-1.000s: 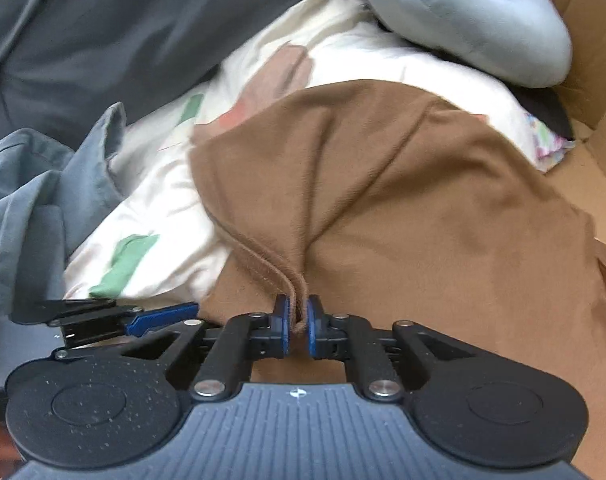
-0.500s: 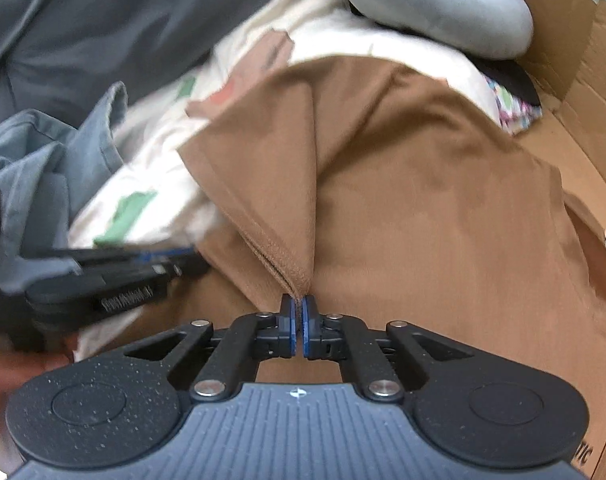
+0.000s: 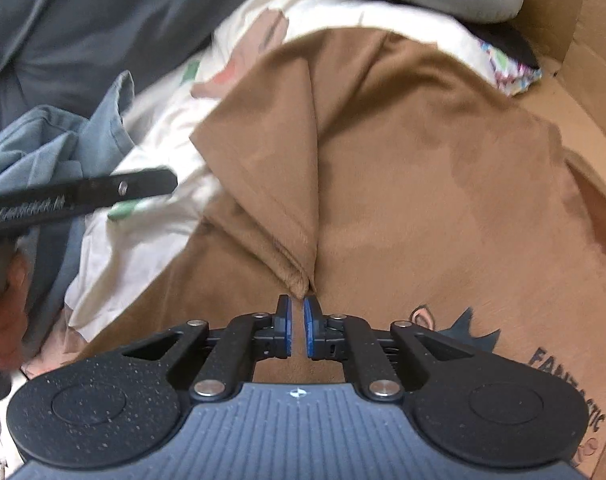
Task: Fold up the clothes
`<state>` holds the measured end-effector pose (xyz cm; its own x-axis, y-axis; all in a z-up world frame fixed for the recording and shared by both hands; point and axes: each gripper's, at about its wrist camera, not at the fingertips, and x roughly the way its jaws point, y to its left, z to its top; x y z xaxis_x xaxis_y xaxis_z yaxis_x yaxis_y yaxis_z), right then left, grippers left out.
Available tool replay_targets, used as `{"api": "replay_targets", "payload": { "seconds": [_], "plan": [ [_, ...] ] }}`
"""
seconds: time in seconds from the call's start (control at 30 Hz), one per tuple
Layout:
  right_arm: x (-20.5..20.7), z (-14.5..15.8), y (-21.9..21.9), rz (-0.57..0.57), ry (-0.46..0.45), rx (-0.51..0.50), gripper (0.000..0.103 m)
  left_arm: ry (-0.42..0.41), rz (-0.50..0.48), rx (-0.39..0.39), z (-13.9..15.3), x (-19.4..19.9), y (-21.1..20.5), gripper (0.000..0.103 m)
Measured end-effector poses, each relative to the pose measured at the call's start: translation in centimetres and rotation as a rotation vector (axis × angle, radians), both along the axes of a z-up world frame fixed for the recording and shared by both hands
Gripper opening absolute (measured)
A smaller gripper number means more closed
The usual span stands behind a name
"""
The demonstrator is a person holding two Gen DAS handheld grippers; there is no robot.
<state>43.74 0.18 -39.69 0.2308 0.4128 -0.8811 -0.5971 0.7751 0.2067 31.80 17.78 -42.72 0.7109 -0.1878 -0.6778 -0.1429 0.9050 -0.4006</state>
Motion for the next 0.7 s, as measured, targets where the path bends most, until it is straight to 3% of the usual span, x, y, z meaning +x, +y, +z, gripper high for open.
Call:
{"api": "replay_targets", "payload": {
  "seconds": [0.07,0.2,0.47,0.6,0.7],
  "plan": [
    [0.0,0.6,-0.1,0.003,-0.021,0.01,0.025,0.011,0.036,-0.005,-0.3,0.8,0.8,0.033],
    [-0.1,1.6,-0.2,0.012,-0.05,0.022,0.027,-0.001,0.079,0.016,-0.9,2.3,2.0,0.041],
    [-1.0,1.9,0.3,0.041,-0.066,0.016,0.028,0.0,0.106,-0.004,-3.8,4.1,2.6,0.039],
    [-1.2,2.0,0.4,0.043,-0.092,0.011,0.029,-0.014,0.1,-0.015,-4.0,4.1,2.4,0.011],
    [-1.1,2.2,0.4,0.032,-0.111,0.016,0.03,-0.035,0.101,-0.027,-3.2,3.8,2.4,0.005]
  ]
}}
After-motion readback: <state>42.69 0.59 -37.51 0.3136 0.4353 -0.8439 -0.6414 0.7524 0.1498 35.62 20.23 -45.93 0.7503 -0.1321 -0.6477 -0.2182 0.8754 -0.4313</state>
